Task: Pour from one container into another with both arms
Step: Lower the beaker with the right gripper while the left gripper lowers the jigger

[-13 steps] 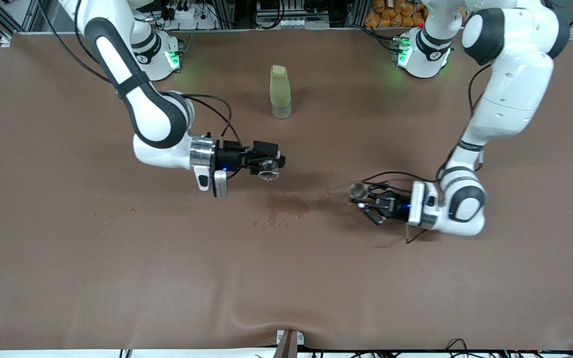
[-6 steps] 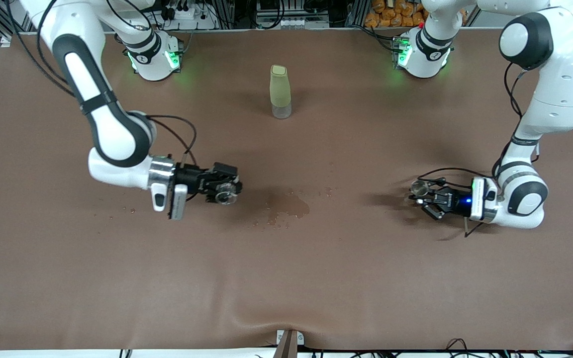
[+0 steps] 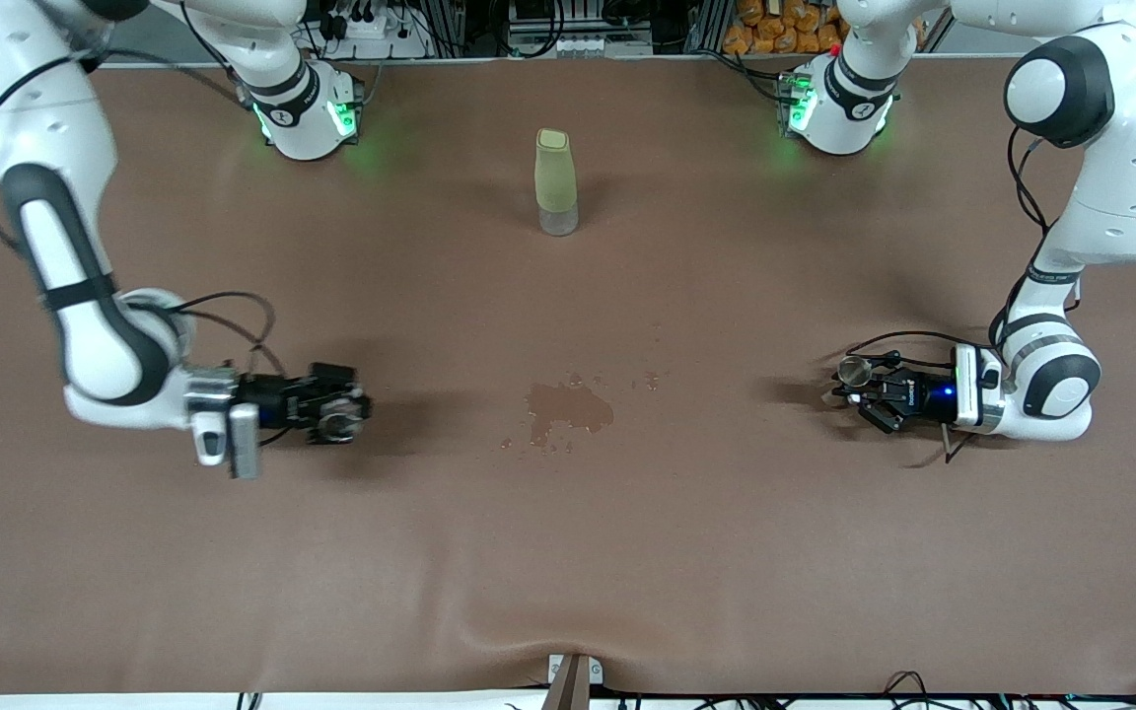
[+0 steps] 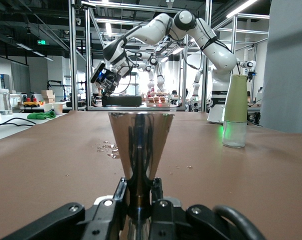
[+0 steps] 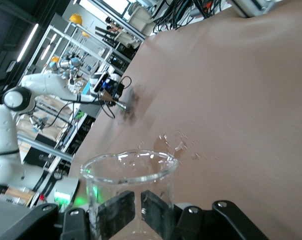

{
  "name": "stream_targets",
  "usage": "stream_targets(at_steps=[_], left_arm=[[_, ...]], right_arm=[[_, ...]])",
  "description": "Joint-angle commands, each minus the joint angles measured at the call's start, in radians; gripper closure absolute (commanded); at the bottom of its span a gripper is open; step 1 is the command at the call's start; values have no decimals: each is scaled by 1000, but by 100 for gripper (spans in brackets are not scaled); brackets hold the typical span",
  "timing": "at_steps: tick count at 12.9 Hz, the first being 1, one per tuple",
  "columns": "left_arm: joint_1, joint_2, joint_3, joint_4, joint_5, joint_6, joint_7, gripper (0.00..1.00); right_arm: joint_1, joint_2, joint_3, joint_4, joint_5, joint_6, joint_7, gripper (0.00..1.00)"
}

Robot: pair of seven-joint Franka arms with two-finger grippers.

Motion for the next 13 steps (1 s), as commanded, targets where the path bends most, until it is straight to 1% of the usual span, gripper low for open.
stream_targets(at_steps=[1, 4, 6, 7, 10, 12, 13], left_arm=[[36, 32, -6, 5, 3, -16, 24, 100], [72, 33, -3, 5, 14, -16, 10, 100], [72, 39, 19, 3, 17, -16, 12, 100], [72, 41, 25, 5, 17, -16, 13, 100], [72, 44, 31, 3, 20, -16, 19, 100], [72, 47, 31, 3, 57, -16, 19, 100], [72, 47, 31, 3, 60, -16, 19, 92]], right_arm=[[-114, 15, 26, 42, -155, -61, -39, 100], [-225, 38, 26, 43, -251, -106, -178, 100], [-265, 79, 24, 54, -269, -106, -301, 100], [-269, 113, 24, 75, -268, -106, -358, 100], [-266, 228, 24, 195, -275, -106, -502, 100], [-265, 291, 24, 261, -280, -101, -606, 100], [-262, 309, 23, 284, -280, -97, -649, 100]])
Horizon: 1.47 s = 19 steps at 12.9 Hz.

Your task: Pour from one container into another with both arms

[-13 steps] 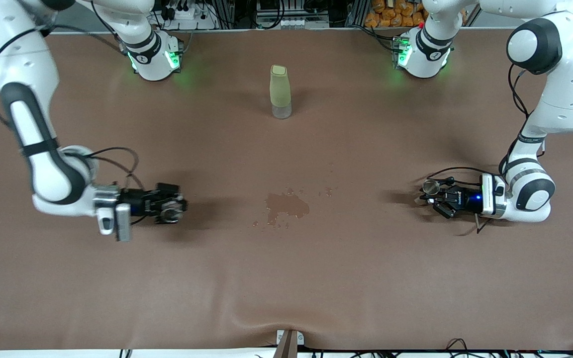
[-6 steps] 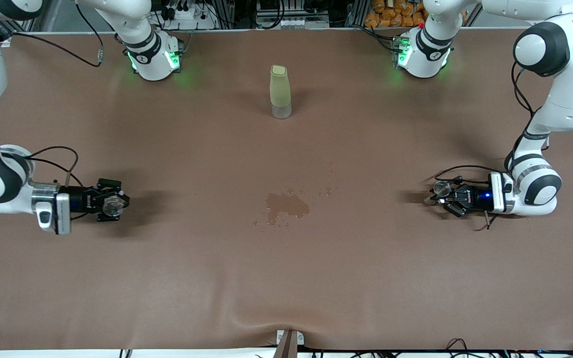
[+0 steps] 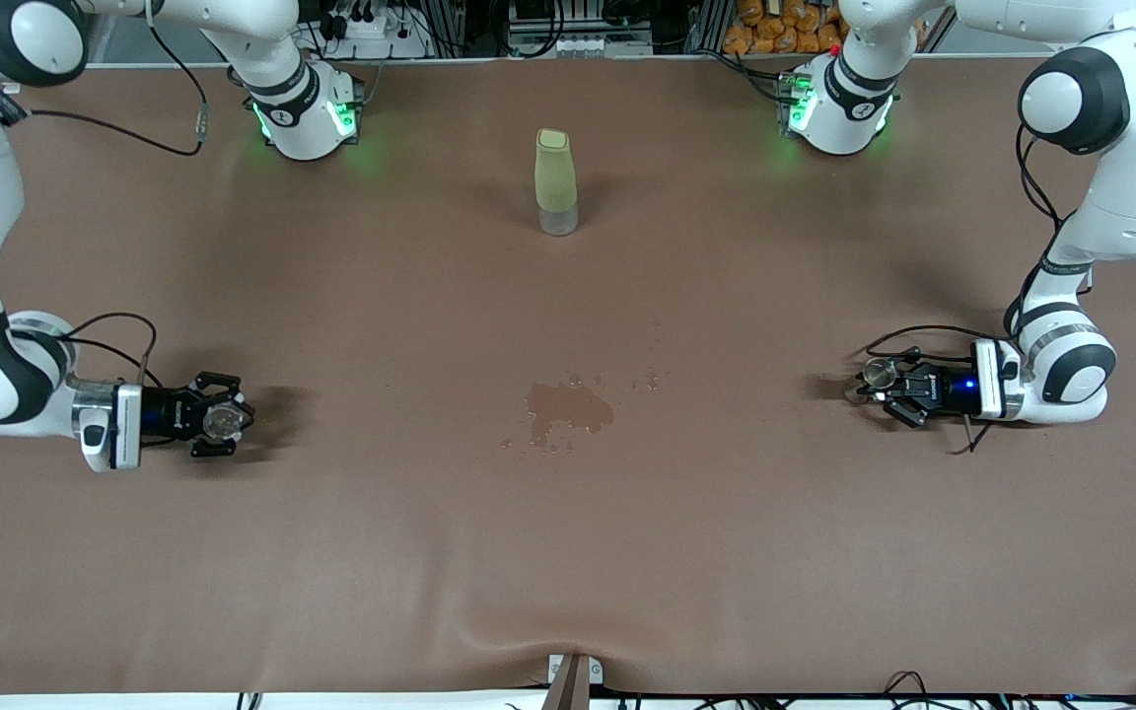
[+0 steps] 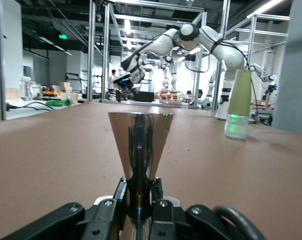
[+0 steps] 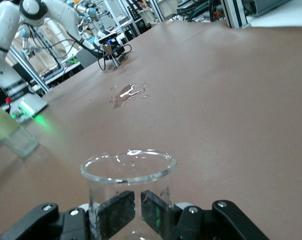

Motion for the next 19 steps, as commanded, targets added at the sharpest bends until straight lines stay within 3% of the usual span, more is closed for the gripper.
stream_targets(at_steps=[1, 2, 6, 10, 11, 12, 13, 16, 19], left_arm=[[1, 4, 1, 4, 27, -16, 23, 42], [1, 1, 2, 4, 30, -19, 22, 0], [3, 1, 5, 4, 53, -19, 4, 0], [14, -29, 65, 44, 105, -22, -88, 0], [30, -29, 68, 88, 141, -24, -126, 0], [44, -33, 68, 125, 190, -25, -175, 0], [58, -45, 68, 141, 218, -33, -229, 0], [70, -94, 73, 190, 235, -34, -384, 0], [57, -229, 73, 198, 307, -31, -629, 0]], right_arm=[[1, 83, 4, 107, -27, 0, -103, 100], [1, 92, -3, 108, -24, 26, -137, 100], [-2, 129, -3, 116, -16, 147, -249, 100], [-10, 160, -4, 137, -16, 153, -262, 100], [-11, 161, -4, 137, -16, 153, -260, 77], [-11, 163, -4, 137, -15, 153, -256, 15], [-11, 164, -4, 137, -13, 152, -257, 0], [-16, 161, -3, 137, -8, 150, -249, 0], [-28, 148, -3, 137, 2, 144, -234, 0]])
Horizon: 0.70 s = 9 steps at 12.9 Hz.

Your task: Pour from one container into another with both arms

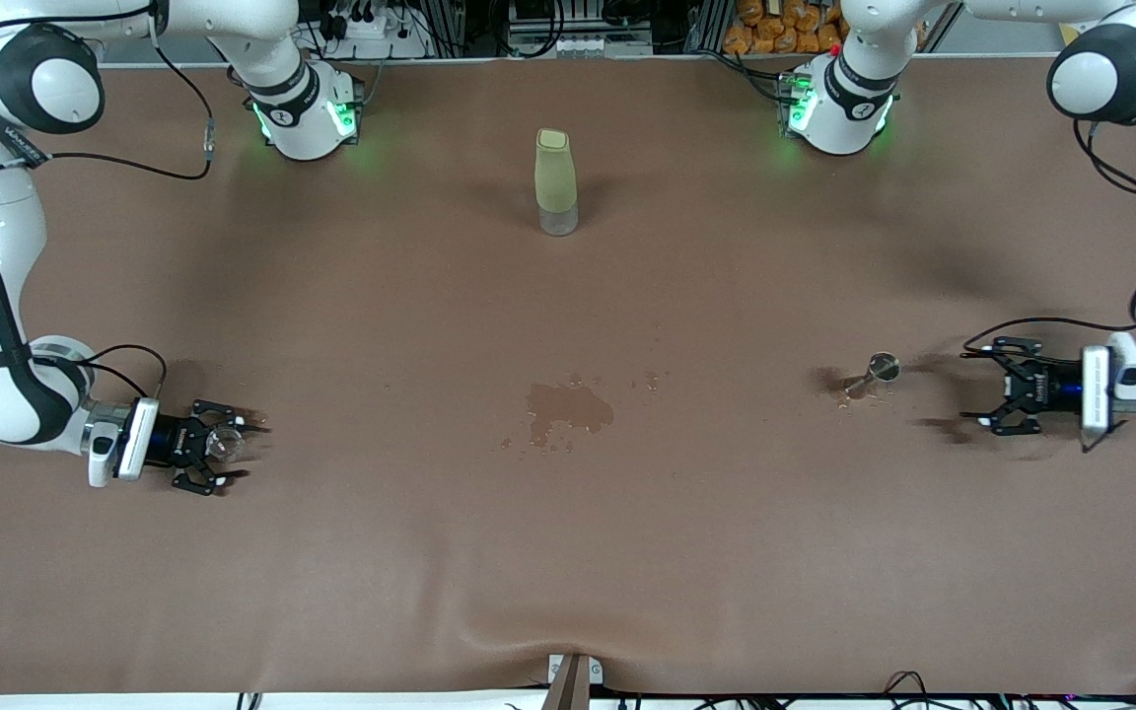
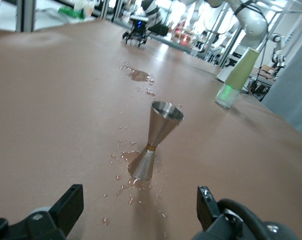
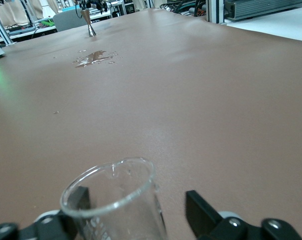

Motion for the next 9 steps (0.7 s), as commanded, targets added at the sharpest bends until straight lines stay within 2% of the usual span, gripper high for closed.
stream_targets(at_steps=[1, 5, 7, 9], left_arm=[[-32, -156, 7, -16, 84, -2, -214, 0], [-168, -379, 7, 20, 272, 20, -689, 0], [-287, -511, -1, 20, 413, 20, -1045, 0], [-404, -586, -7, 17, 475, 20, -1360, 0]], right_arm=[[-20, 2, 12, 28, 2, 3, 25, 0], [-23, -29, 15, 34, -4, -24, 126, 0], [-17, -50, 16, 57, -12, -42, 169, 0], [-11, -93, 15, 56, -35, -87, 248, 0]])
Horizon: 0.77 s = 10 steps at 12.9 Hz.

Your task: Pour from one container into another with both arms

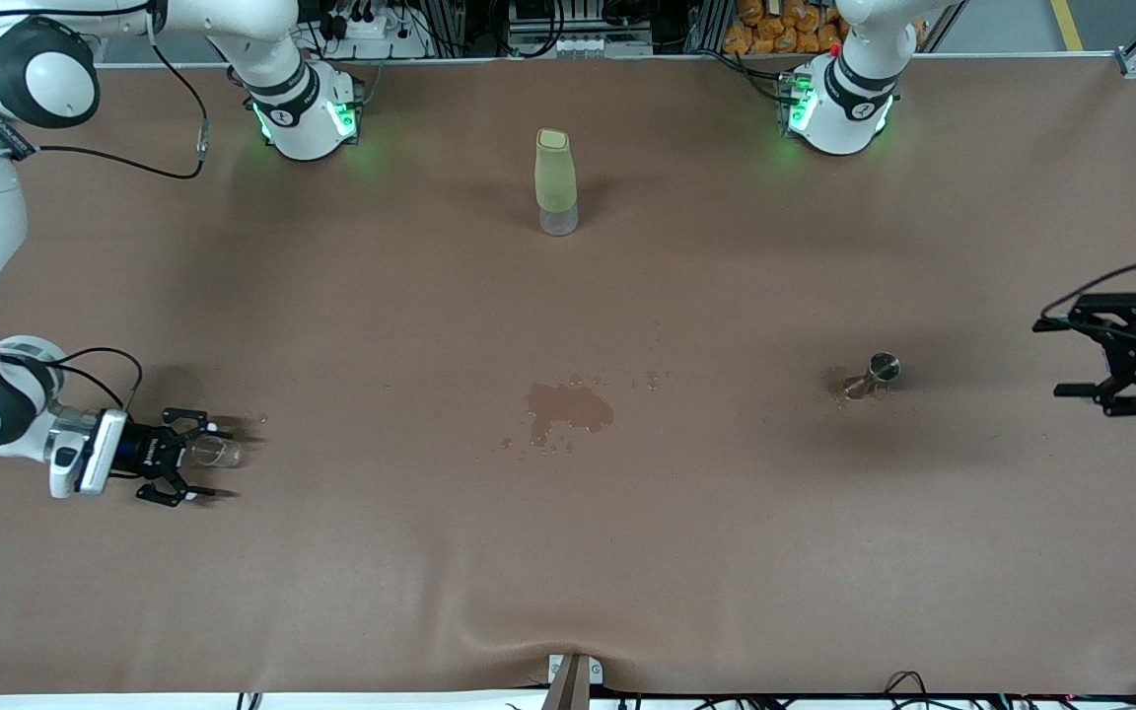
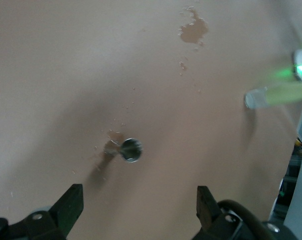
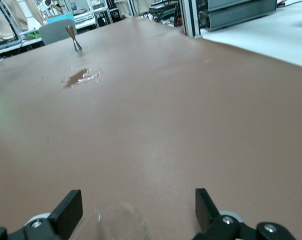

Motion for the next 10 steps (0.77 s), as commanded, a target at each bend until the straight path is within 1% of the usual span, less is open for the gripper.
stream_targets(at_steps=[1, 3, 4, 5, 6, 7, 8, 9, 10], left_arm=[[-153, -115, 8, -43, 106, 18, -373, 0], [-265, -155, 20, -51, 155, 18, -569, 0], [-280, -169, 11, -74, 189, 40, -635, 0], [-274, -193, -2, -115, 224, 110, -634, 0], [-275, -243, 0, -194, 235, 167, -622, 0], [-275, -295, 16, -283, 243, 230, -622, 0], [-275, -343, 33, -340, 244, 291, -620, 0], [-277, -368, 40, -351, 246, 293, -626, 0], [-277, -403, 40, -368, 287, 284, -623, 0]], right_arm=[[-3, -71, 7, -10, -51, -46, 122, 0], [2, -103, 13, -10, -66, -58, 185, 0], [11, -126, 16, -10, -77, -68, 232, 0], [28, -160, 16, -10, -109, -74, 292, 0], [43, -198, 17, -10, -147, -74, 356, 0], [57, -235, 17, -10, -181, -74, 415, 0], [78, -281, 16, -13, -209, -72, 481, 0], [100, -322, 14, -18, -239, -69, 554, 0], [118, -362, 14, -23, -279, -71, 635, 0]])
